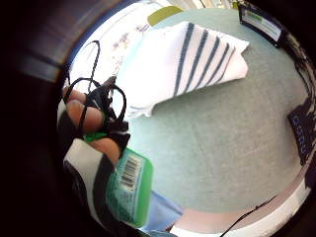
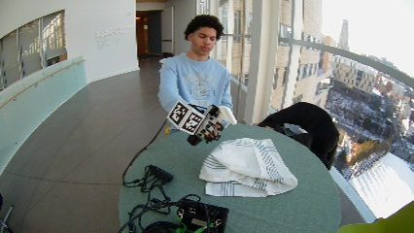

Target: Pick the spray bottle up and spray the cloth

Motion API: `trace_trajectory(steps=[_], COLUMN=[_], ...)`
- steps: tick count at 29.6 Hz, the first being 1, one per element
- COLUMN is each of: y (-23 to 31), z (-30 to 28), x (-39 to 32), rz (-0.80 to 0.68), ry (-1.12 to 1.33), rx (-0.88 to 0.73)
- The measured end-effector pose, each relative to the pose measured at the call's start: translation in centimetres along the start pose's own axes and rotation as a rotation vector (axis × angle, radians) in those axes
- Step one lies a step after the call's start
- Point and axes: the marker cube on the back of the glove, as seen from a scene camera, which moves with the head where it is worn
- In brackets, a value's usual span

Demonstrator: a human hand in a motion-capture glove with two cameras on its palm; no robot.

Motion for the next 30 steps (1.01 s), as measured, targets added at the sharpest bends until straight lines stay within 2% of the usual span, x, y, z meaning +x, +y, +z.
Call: trace_trajectory(steps=[11, 20, 30], y=[0.5, -0.1, -1.1], z=[4.8, 12.3, 21.4], x=[-3.7, -8.2, -11.5], rz=[-0.243, -0.412, -0.487], ry=[-0.220, -0.356, -0.418], rx=[0.114, 0.004, -0.065])
